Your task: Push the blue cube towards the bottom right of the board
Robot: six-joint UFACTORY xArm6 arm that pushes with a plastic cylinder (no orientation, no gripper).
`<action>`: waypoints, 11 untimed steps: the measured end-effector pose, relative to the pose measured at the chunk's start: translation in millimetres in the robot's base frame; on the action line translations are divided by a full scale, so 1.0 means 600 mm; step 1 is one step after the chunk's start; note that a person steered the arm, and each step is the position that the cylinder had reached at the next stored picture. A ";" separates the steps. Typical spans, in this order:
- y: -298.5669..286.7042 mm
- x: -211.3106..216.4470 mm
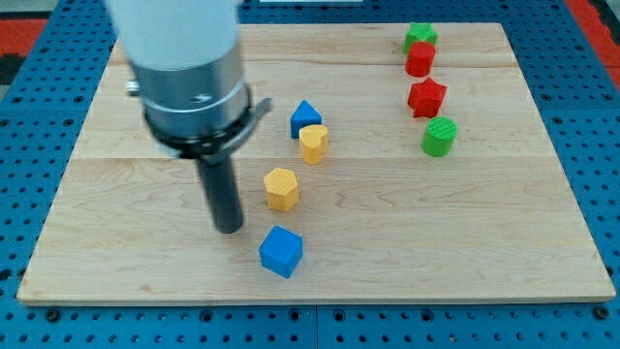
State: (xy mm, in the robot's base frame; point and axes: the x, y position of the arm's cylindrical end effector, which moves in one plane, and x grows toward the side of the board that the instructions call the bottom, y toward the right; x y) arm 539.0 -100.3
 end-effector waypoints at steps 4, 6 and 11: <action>0.006 0.053; -0.037 0.064; 0.260 0.045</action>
